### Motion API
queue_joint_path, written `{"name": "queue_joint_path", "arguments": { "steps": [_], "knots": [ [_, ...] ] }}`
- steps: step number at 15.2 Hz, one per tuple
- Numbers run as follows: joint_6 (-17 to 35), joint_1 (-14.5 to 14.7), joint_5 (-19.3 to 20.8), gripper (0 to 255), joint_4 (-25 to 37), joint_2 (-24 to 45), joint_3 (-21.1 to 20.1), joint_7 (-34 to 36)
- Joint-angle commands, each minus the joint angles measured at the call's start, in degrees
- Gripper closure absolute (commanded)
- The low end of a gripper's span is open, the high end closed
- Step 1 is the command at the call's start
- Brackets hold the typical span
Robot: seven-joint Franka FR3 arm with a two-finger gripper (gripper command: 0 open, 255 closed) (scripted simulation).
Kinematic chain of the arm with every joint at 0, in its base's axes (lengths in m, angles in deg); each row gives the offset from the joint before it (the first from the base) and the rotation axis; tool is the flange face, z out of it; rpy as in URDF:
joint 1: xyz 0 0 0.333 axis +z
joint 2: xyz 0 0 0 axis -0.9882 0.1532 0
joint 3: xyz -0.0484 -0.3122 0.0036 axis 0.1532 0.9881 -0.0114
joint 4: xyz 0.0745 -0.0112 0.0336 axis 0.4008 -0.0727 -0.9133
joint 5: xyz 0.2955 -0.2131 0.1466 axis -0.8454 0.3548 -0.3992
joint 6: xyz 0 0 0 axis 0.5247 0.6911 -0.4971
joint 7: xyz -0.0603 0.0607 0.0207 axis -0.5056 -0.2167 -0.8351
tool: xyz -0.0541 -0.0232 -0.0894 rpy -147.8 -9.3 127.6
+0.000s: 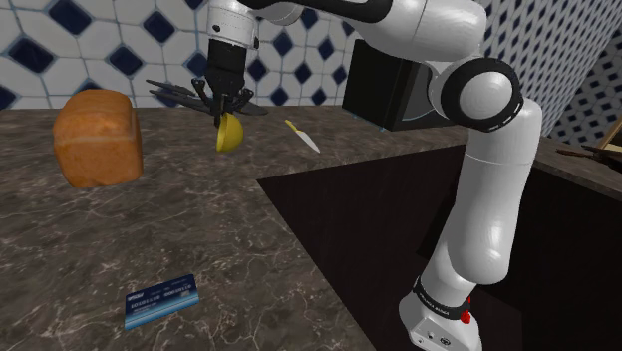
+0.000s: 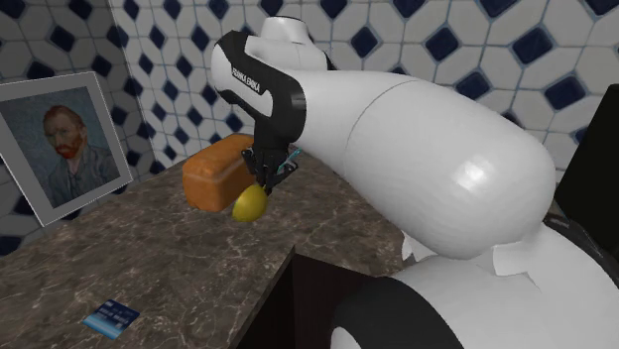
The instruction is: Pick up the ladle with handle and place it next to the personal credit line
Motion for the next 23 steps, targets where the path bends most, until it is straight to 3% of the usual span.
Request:
{"name": "queue_joint_path", "arguments": {
  "steps": [1,8,15,23],
  "knots": [
    [1.3,1.2,-0.2,255,-2.9,-2.1,-0.8,2.0],
    [4.2,5.8,-0.4,255,-8.6,-6.2,-4.4,10.1],
    [6.1,11.1,0.5,255,-10.1,-7.1,-8.6,19.4],
    [12.6,10.8,-0.2,255,-18.1,-8.6,-8.4,18.2]
  ]
}}
